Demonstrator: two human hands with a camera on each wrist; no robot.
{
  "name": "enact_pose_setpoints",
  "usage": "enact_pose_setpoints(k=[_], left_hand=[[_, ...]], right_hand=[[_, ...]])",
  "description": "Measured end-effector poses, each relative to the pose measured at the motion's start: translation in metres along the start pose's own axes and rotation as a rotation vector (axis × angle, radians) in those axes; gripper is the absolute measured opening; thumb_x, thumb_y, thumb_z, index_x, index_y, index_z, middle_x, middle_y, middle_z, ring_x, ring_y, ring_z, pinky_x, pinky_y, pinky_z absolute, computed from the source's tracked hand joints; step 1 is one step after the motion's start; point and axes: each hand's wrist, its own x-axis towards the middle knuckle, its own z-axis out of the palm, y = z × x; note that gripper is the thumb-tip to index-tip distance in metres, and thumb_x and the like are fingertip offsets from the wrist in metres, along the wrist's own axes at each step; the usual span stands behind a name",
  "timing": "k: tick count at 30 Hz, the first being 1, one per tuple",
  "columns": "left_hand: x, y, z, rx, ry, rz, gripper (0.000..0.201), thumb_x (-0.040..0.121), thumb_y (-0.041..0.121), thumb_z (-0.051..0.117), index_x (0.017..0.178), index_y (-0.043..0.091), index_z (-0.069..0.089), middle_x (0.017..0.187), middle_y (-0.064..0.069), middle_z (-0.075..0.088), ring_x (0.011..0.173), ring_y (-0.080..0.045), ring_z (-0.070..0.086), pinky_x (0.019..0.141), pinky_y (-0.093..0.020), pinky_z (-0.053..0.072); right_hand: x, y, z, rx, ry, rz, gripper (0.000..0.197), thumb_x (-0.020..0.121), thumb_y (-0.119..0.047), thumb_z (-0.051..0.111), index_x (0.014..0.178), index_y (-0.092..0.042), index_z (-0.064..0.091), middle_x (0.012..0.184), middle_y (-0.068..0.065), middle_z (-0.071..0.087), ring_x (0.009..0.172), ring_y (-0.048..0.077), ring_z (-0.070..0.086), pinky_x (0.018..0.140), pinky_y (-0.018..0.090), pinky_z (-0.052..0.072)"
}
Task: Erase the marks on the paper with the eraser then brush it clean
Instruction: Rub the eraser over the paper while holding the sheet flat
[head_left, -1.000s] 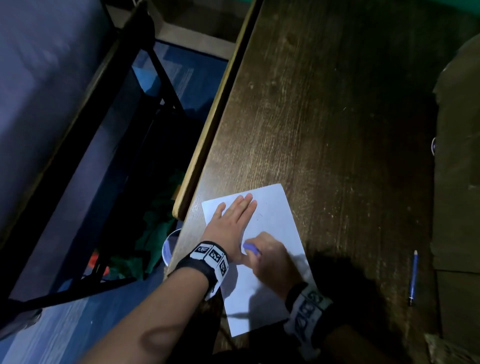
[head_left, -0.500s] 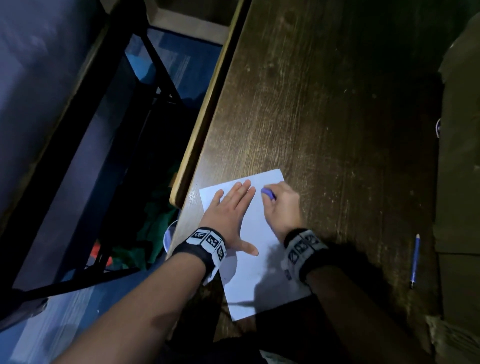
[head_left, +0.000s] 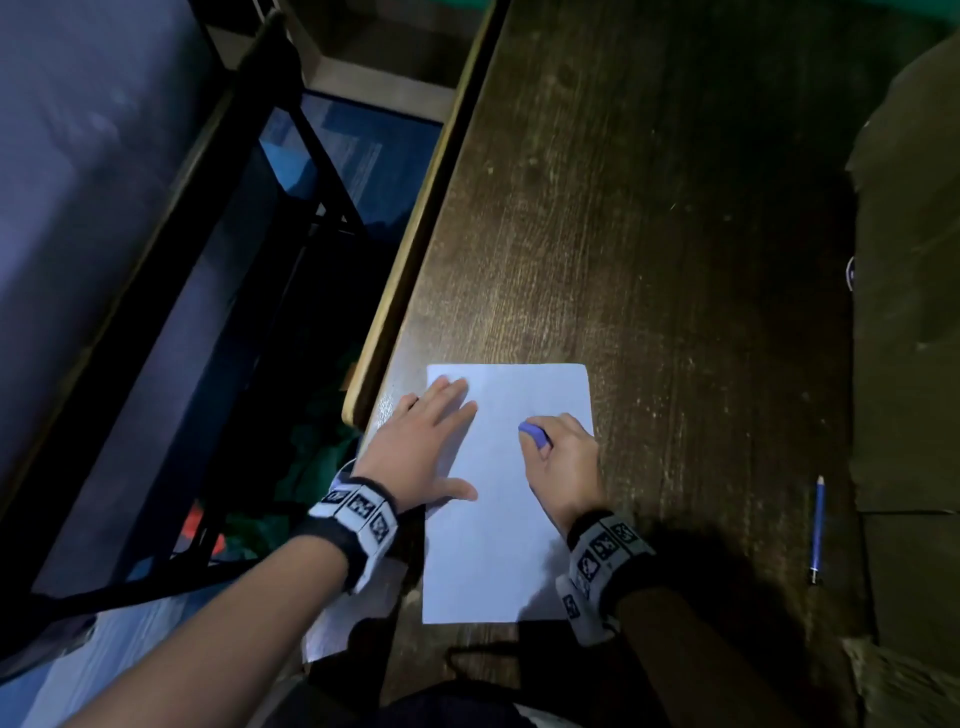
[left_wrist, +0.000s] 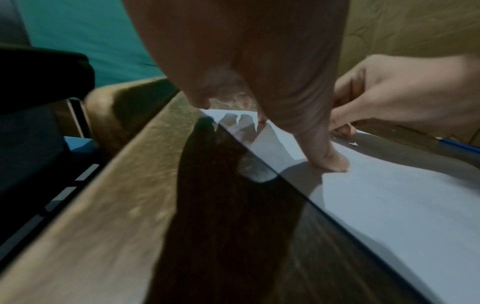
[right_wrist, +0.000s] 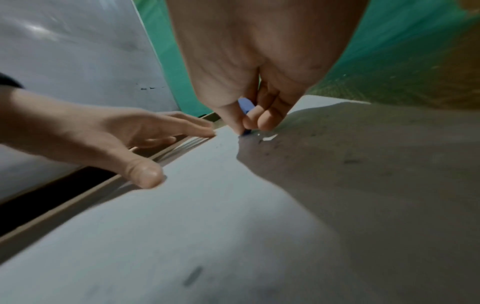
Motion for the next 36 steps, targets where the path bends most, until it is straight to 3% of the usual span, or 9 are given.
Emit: enact_pose_setpoints(k=[5, 9, 13, 18, 23, 25, 28, 34, 36], left_hand=[[-0.019, -0.008, 0.004, -0.003, -0.06, -0.006, 0.126, 0.07, 0.079, 0.07, 0.163, 0.025, 0.004, 0.169, 0.012, -0.014, 0.155, -0.013, -0.012, 0.126, -0.038, 0.007], [-0.016, -0.006, 0.01, 0.048, -0.093, -0.018, 0.142, 0.063, 0.087, 0.067, 0.162, 0.019, -0.008, 0.166, 0.007, -0.025, 0.154, -0.015, -0.019, 0.126, -0.043, -0.001], [-0.016, -0.003, 0.011, 0.07, -0.1, -0.044, 0.146, 0.06, 0.088, 0.068, 0.161, 0.019, -0.013, 0.166, 0.006, -0.027, 0.153, -0.015, -0.021, 0.125, -0.042, -0.004], [-0.015, -0.004, 0.01, 0.096, -0.118, -0.044, 0.148, 0.06, 0.089, 0.066, 0.161, 0.02, -0.016, 0.165, 0.006, -0.029, 0.153, -0.015, -0.023, 0.124, -0.045, -0.007], [-0.012, -0.005, 0.007, 0.105, -0.139, -0.052, 0.152, 0.057, 0.091, 0.065, 0.159, 0.019, -0.022, 0.163, 0.007, -0.032, 0.151, -0.012, -0.026, 0.126, -0.048, -0.005], [-0.01, -0.003, 0.005, 0.099, -0.146, -0.066, 0.156, 0.055, 0.091, 0.067, 0.158, 0.016, -0.022, 0.164, 0.005, -0.032, 0.151, -0.013, -0.026, 0.126, -0.048, -0.005], [-0.01, 0.004, 0.005, 0.129, -0.159, -0.083, 0.16, 0.052, 0.09, 0.069, 0.158, 0.013, -0.021, 0.165, 0.0, -0.029, 0.153, -0.018, -0.023, 0.126, -0.051, -0.001], [-0.004, 0.0, -0.007, 0.166, -0.052, 0.042, 0.134, 0.062, 0.088, 0.066, 0.161, 0.02, 0.007, 0.165, -0.007, 0.006, 0.153, -0.023, -0.009, 0.125, -0.044, 0.005], [0.002, -0.011, -0.008, 0.095, -0.066, 0.062, 0.131, 0.065, 0.084, 0.069, 0.162, 0.023, 0.006, 0.168, -0.001, -0.003, 0.153, -0.017, -0.016, 0.125, -0.043, 0.001]], right_hand=[[-0.003, 0.001, 0.001, -0.015, 0.07, 0.053, 0.01, 0.092, -0.013, 0.063, 0.089, -0.016, 0.072, 0.085, 0.0, 0.061, 0.076, 0.014, 0.057, 0.077, 0.032, 0.052], [-0.034, -0.011, 0.012, 0.003, -0.109, -0.047, 0.011, 0.094, -0.017, 0.062, 0.1, -0.015, 0.07, 0.092, -0.001, 0.06, 0.083, 0.011, 0.057, 0.081, 0.022, 0.047], [-0.05, -0.023, 0.011, -0.024, -0.354, -0.249, 0.01, 0.093, -0.017, 0.06, 0.086, -0.013, 0.065, 0.08, -0.005, 0.049, 0.068, 0.008, 0.046, 0.068, 0.023, 0.043], [0.0, -0.022, 0.016, -0.033, -0.012, -0.002, 0.013, 0.095, -0.017, 0.059, 0.099, -0.014, 0.071, 0.094, 0.003, 0.061, 0.082, 0.018, 0.06, 0.081, 0.028, 0.05], [-0.038, -0.042, 0.024, -0.014, -0.394, -0.14, 0.016, 0.094, -0.022, 0.056, 0.081, -0.015, 0.063, 0.082, 0.0, 0.052, 0.073, 0.018, 0.055, 0.074, 0.037, 0.051], [-0.008, -0.038, 0.015, -0.047, -0.298, -0.14, 0.018, 0.092, -0.015, 0.058, 0.074, -0.011, 0.061, 0.078, 0.003, 0.054, 0.072, 0.02, 0.054, 0.073, 0.035, 0.048], [0.023, -0.029, 0.001, -0.026, -0.078, 0.011, 0.011, 0.09, -0.013, 0.063, 0.089, -0.011, 0.073, 0.089, 0.004, 0.064, 0.081, 0.017, 0.061, 0.082, 0.028, 0.05], [0.013, -0.022, 0.0, 0.02, -0.092, 0.039, 0.011, 0.093, -0.014, 0.063, 0.099, -0.015, 0.073, 0.094, -0.002, 0.06, 0.083, 0.011, 0.061, 0.083, 0.03, 0.054], [0.01, -0.028, 0.004, 0.028, -0.064, -0.007, 0.012, 0.093, -0.016, 0.064, 0.101, -0.015, 0.072, 0.094, -0.001, 0.062, 0.084, 0.013, 0.061, 0.084, 0.031, 0.053]])
